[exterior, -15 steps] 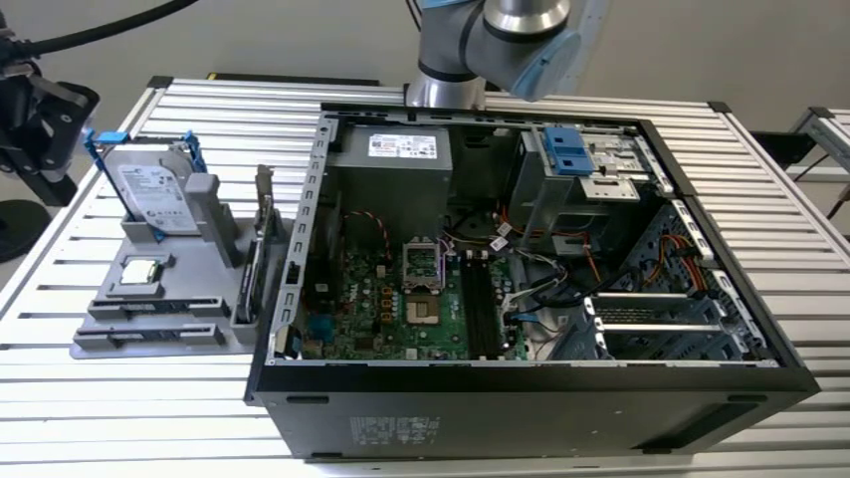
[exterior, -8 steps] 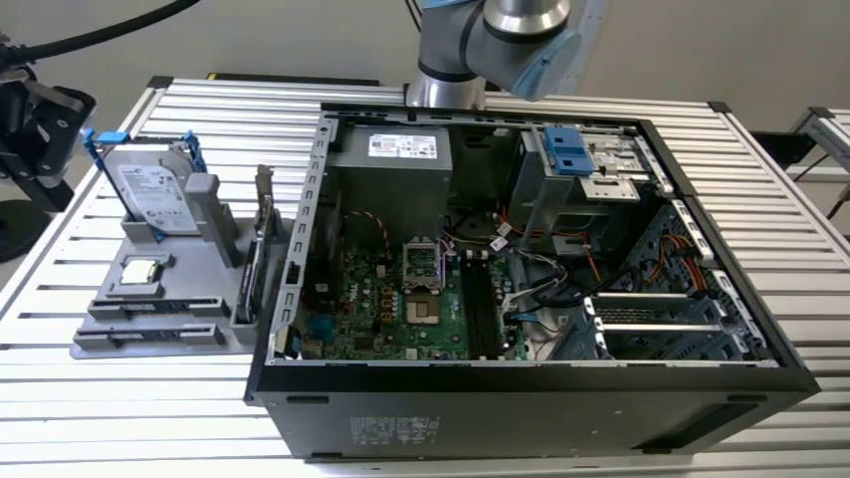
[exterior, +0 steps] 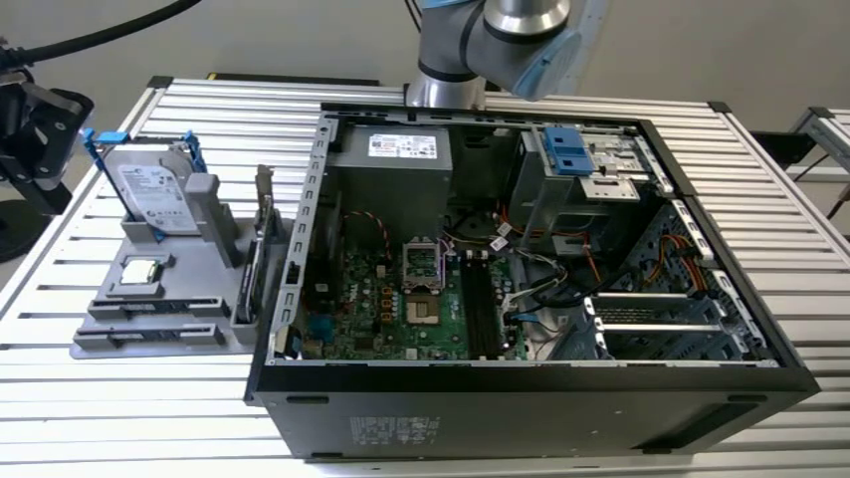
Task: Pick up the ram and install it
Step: 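Reach for the ram, then pick up the ram and move it above insertion slot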
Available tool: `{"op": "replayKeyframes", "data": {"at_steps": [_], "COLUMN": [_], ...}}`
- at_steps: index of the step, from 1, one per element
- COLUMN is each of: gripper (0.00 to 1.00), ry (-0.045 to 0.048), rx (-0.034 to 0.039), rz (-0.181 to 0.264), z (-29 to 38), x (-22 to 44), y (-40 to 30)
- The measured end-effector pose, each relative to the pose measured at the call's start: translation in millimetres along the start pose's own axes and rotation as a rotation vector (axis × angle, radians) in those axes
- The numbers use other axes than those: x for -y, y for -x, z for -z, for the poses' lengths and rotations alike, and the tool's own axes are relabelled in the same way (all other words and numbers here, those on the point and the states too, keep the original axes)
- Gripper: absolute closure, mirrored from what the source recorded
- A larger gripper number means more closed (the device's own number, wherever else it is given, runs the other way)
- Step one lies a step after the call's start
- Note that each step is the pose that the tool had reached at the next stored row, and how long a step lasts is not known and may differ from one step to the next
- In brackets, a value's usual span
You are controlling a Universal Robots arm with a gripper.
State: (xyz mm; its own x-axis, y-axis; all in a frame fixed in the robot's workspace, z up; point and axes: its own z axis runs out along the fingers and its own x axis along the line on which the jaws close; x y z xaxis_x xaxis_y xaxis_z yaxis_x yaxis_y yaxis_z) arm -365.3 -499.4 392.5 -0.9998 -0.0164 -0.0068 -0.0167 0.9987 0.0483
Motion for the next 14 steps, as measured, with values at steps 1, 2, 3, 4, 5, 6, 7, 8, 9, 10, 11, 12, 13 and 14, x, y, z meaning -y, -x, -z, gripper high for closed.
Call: {"op": "replayKeyframes", "data": {"at_steps": [1,2,3,4,5,6,7,8,9,10,11,12,13,14], "gripper": [1.00,1.00,1.00,1.00,1.00,1.00,1.00,1.00,1.00,1.00,1.00,1.00,1.00,1.00], "ry": [0.0000,0.0000,0.0000,0.0000,0.0000,0.0000,0.0000,0.0000,0.0000,0.0000,0.0000,0.0000,0.0000,-0.0001], "rx": [0.0000,0.0000,0.0000,0.0000,0.0000,0.0000,0.0000,0.0000,0.0001,0.0002,0.0004,0.0005,0.0007,0.0009], "rz": [0.000,0.000,0.000,0.000,0.000,0.000,-0.001,-0.002,-0.003,-0.005,-0.008,-0.011,-0.015,-0.018], "z": [0.0,0.0,0.0,0.0,0.0,0.0,0.0,0.0,0.0,0.0,0.0,-0.1,-0.1,0.0], "x": [0.0,0.0,0.0,0.0,0.0,0.0,0.0,0.0,0.0,0.0,0.0,0.0,0.0,0.0], "y": [0.0,0.0,0.0,0.0,0.0,0.0,0.0,0.0,0.0,0.0,0.0,0.0,0.1,0.1]}}
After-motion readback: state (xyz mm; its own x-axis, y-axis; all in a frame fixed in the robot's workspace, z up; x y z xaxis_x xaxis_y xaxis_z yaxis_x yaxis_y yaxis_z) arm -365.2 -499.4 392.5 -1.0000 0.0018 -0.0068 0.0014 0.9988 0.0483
